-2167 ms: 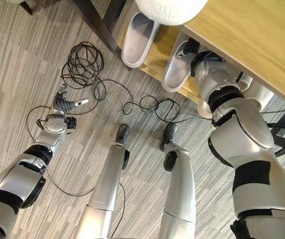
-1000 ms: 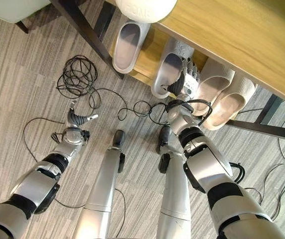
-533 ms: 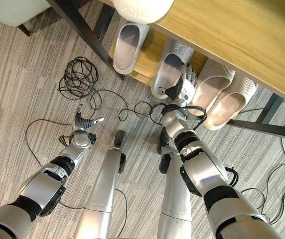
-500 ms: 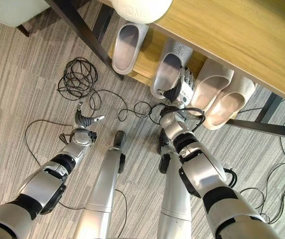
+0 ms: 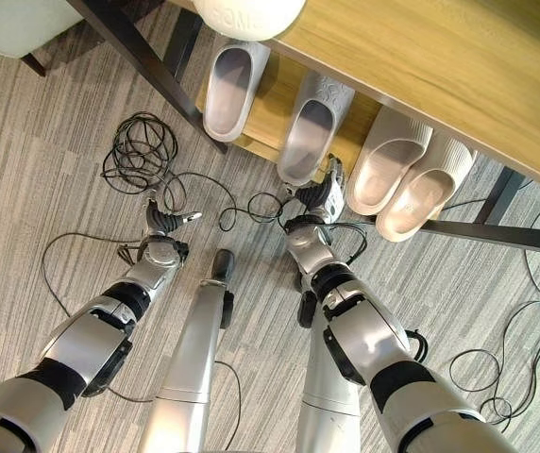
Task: Arrange the slippers neatly on the shoe rack.
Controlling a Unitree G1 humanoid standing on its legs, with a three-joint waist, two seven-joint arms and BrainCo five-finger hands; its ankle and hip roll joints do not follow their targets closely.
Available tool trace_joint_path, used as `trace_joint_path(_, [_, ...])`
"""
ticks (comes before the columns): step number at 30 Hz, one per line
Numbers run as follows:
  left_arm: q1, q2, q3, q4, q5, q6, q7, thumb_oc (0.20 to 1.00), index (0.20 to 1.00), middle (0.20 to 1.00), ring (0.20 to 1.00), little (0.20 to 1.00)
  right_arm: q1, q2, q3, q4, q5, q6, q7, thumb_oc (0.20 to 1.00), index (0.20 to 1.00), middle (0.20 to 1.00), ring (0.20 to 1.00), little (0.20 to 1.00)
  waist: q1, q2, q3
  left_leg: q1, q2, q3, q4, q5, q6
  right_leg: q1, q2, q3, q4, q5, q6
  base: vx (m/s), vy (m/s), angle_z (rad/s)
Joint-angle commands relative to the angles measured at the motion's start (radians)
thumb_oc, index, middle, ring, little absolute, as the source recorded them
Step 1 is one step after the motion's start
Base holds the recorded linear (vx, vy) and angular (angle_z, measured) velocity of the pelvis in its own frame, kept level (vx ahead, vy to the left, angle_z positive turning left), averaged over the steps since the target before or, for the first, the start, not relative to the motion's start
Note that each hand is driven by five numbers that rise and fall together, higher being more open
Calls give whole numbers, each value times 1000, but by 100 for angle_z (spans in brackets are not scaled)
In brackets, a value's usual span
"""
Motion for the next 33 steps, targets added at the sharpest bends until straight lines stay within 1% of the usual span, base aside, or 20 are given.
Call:
trace_joint_path(1, [-72,18,-20,85,-16,-3,26,1000,1000,1000,1000,1000,-107,55,4,45,64,-55,5,1000,1000,1000,1000,1000,-32,25,20,16,40,4,-165,79,-7,76,-12,61,130,-202,59,0,0,0])
trace_joint_path(7, [-108,36,-25,97,-25,7,24,1000,1000,1000,1000,1000,-151,30,-12,72,112,-64,-3,1000,1000,1000,1000,1000,-30,26,16,10,42,1,-159,79,-8,70,-14,58,138,-205,59,0,0,0])
trace_joint_path(10, [-106,61,-16,97,-31,5,15,1000,1000,1000,1000,1000,-166,2,-23,77,126,-64,0,1000,1000,1000,1000,1000,-28,27,13,5,45,3,-153,78,-8,66,-15,57,145,-209,58,0,0,0])
trace_joint_path(14, [-92,74,-8,93,-29,1,2,1000,1000,1000,1000,1000,-173,-23,-24,74,131,-61,12,1000,1000,1000,1000,1000,-24,28,16,3,46,3,-152,79,-9,66,-14,55,147,-208,58,0,0,0])
trace_joint_path(17, [-75,93,1,89,-30,-8,-10,1000,1000,1000,1000,1000,-197,-55,-20,73,126,-57,35,1000,1000,1000,1000,1000,-19,26,16,1,46,0,-154,82,-9,68,-13,52,141,-208,60,0,0,0])
trace_joint_path(22, [-78,109,-4,88,-27,-9,-24,1000,1000,1000,1000,1000,-212,-69,-4,79,135,-53,76,1000,1000,1000,1000,1000,-17,23,12,2,47,-3,-159,85,-10,69,-13,49,140,-213,59,0,0,0])
trace_joint_path(26, [-103,134,-8,92,-36,-13,-42,1000,1000,1000,1000,1000,-239,-87,1,77,208,-79,136,1000,1000,1000,1000,1000,-15,23,15,-3,49,-3,-162,89,-12,67,-13,48,140,-210,61,0,0,0])
trace_joint_path(28, [-105,148,-5,90,-39,-19,-53,1000,1000,1000,1000,1000,-251,-101,14,75,220,-83,164,1000,1000,1000,1000,1000,-13,22,15,0,50,-4,-169,93,-14,69,-17,46,136,-212,61,0,0,0])
trace_joint_path(32, [-94,160,-4,87,-40,-24,-72,1000,1000,1000,1000,1000,-262,-114,22,76,231,-85,187,1000,1000,1000,1000,1000,-11,22,15,1,52,-3,-174,97,-18,70,-18,45,135,-214,60,0,0,0])
trace_joint_path(33, [-93,166,-5,88,-43,-24,-78,1000,1000,1000,1000,1000,-269,-121,18,77,254,-94,194,1000,1000,1000,1000,1000,-10,21,14,1,52,-2,-175,99,-20,71,-17,45,136,-219,58,0,0,0])
